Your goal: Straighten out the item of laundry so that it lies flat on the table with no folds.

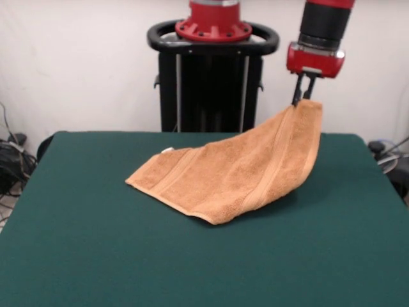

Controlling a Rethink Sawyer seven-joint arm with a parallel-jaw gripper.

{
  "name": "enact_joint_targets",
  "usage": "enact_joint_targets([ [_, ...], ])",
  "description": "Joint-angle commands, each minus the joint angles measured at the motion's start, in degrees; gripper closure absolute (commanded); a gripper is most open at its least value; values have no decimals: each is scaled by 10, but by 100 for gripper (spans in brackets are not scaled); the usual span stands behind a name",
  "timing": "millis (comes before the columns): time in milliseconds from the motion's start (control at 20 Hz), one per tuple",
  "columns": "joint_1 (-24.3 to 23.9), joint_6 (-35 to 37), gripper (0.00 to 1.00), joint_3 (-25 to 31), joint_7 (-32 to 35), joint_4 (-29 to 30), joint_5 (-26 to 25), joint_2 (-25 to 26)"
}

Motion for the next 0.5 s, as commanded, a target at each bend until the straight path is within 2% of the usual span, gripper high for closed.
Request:
enact_joint_targets([
  [50, -19, 63, 100, -10, 74, -63, 1, 0],
  [500, -10, 96, 100, -29, 76, -78, -5, -3],
])
